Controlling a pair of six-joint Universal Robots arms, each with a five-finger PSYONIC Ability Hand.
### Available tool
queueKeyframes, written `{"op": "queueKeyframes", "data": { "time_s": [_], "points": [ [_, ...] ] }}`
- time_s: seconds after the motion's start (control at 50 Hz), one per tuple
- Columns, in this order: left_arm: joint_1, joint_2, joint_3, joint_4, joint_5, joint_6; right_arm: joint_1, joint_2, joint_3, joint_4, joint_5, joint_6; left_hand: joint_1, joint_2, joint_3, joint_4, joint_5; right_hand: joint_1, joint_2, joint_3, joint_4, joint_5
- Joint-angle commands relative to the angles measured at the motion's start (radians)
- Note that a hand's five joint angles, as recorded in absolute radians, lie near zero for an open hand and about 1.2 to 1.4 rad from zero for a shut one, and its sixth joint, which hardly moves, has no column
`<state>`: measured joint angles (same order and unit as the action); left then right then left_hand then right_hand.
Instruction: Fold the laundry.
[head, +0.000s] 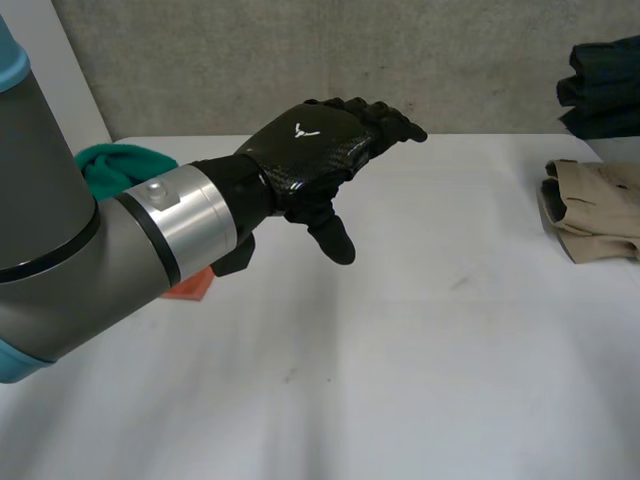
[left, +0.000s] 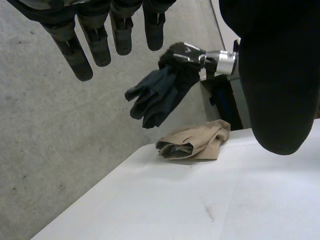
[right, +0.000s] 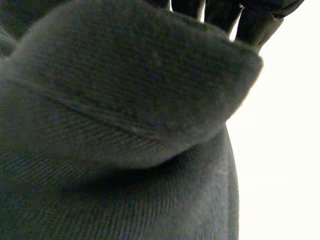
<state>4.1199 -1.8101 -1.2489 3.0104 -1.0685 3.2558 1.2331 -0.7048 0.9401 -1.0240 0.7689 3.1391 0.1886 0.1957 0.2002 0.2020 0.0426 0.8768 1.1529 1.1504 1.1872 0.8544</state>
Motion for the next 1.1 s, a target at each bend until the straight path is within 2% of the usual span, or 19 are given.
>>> {"op": "queueKeyframes", "data": {
  "time_s": [0.02,0.18,0.42,0.58,0.7,0.84,0.88,0.9,1.02,1.1],
  "points": [
    [-0.013,-0.003,-0.006,-0.001,-0.007,0.001,-0.037,0.163,-0.041,-0.016,-0.025,0.018,-0.014,-0.021,-0.026,-0.027,-0.043,0.519,0.243,0.246,0.209,0.367],
    [-0.026,-0.008,-0.024,-0.001,-0.041,0.002,-0.083,0.225,0.026,-0.025,-0.118,0.015,-0.014,-0.021,-0.026,-0.027,-0.043,0.519,0.243,0.246,0.209,0.367],
    [-0.027,-0.011,-0.027,0.001,-0.042,0.001,-0.192,0.131,0.126,-0.047,-0.224,0.032,-0.014,-0.021,-0.026,-0.027,-0.043,0.519,0.243,0.246,0.209,0.367],
    [-0.027,-0.006,-0.026,0.001,-0.042,-0.001,-0.219,0.091,0.118,-0.064,-0.304,0.147,-0.013,-0.020,-0.025,-0.027,-0.042,0.519,0.243,0.246,0.209,0.367],
    [-0.027,-0.008,-0.026,-0.001,-0.044,-0.001,-0.219,0.103,0.131,-0.102,-0.375,0.157,-0.014,-0.021,-0.026,-0.027,-0.043,0.519,0.243,0.246,0.209,0.367],
    [-0.030,-0.009,-0.030,0.001,-0.044,-0.001,-0.221,0.169,0.134,-0.114,-0.385,0.157,-0.014,-0.021,-0.026,-0.027,-0.043,0.512,0.236,0.238,0.201,0.360],
    [-0.033,-0.011,-0.030,-0.001,-0.044,-0.001,-0.224,0.168,0.137,-0.108,-0.381,0.159,-0.014,-0.021,-0.026,-0.027,-0.043,-0.148,-0.425,-0.422,-0.459,-0.301],
    [-0.033,-0.011,-0.030,-0.001,-0.044,-0.001,-0.228,0.166,0.141,-0.099,-0.376,0.161,-0.014,-0.021,-0.026,-0.027,-0.043,-0.702,-0.978,-0.976,-1.013,-0.854],
    [-0.035,-0.009,-0.027,-0.001,-0.044,-0.001,-0.267,0.093,0.192,-0.032,-0.327,0.159,-0.014,-0.021,-0.026,-0.027,-0.043,-0.702,-0.978,-0.976,-1.013,-0.854],
    [-0.035,-0.005,-0.027,-0.001,-0.044,-0.001,-0.325,-0.013,0.247,0.067,-0.283,0.144,-0.014,-0.021,-0.026,-0.027,-0.043,-0.702,-0.978,-0.976,-1.013,-0.854]
  ]
}}
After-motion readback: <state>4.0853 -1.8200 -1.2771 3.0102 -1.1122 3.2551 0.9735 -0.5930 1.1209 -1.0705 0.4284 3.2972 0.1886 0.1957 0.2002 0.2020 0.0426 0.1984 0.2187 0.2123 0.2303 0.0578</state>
